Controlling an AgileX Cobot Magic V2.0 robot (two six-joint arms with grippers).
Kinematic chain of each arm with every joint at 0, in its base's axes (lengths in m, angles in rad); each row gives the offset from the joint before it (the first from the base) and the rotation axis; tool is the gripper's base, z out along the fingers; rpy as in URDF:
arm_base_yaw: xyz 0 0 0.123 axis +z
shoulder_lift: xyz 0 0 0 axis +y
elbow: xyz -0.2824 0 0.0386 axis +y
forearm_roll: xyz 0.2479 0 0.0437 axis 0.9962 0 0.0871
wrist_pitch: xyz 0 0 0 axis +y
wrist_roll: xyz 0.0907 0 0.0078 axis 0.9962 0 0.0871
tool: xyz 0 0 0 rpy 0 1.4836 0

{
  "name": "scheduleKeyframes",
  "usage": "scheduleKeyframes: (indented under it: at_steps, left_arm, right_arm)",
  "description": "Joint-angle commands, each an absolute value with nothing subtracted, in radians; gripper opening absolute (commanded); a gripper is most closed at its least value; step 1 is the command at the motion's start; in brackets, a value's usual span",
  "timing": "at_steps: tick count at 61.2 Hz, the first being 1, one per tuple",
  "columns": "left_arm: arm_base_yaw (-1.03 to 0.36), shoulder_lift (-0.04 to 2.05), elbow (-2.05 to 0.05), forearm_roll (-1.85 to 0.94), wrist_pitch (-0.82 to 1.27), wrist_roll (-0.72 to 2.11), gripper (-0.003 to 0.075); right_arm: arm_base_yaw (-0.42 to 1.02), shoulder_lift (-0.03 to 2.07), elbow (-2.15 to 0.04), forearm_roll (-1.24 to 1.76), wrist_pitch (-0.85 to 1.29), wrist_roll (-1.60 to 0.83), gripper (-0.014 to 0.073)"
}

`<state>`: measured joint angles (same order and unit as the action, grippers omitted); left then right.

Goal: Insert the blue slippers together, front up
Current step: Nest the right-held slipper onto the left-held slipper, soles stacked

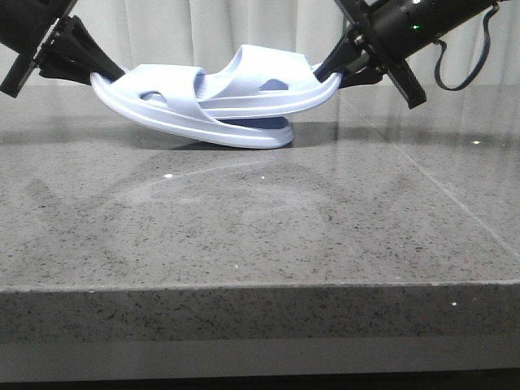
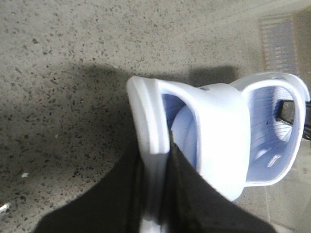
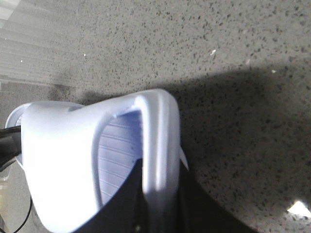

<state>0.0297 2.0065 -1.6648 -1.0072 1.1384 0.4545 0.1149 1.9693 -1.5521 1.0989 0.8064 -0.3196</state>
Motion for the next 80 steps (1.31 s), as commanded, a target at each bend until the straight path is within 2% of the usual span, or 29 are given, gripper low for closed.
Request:
scheduleKeyframes:
  at_steps: [1,62,66,72,80]
  left_arm:
    - [-0.021,1.937,-1.694,-1.154,1.206,0.442,-0.002]
    - [-0.043,1.937,-1.694,-1.115,1.218,0.436,-0.002]
    - [-0.043,1.937,-1.694,-1.112,1.222,0.432,-0.0019]
    - [-0.043,1.937,-1.694,-1.109,1.23,0.432,-0.0013]
    - [-0.043,1.937,-1.694,-1.102,1.234,0.432,0.0058]
  right_arm:
    - [0.15,1.916,-1.574,1.216,0.852,-0.321,-0.0108]
    - [0.15,1.916,-1.574,1.215,0.901,-0.321,-0.0102]
    - [0.15,1.916,-1.574,1.215,0.904,-0.321,-0.0078]
    - [0.149,1.916,-1.574,1.215,0.908,-0.321,0.0006]
    - [0.149,1.916,-1.574,1.215,0.92,-0.321,0.014]
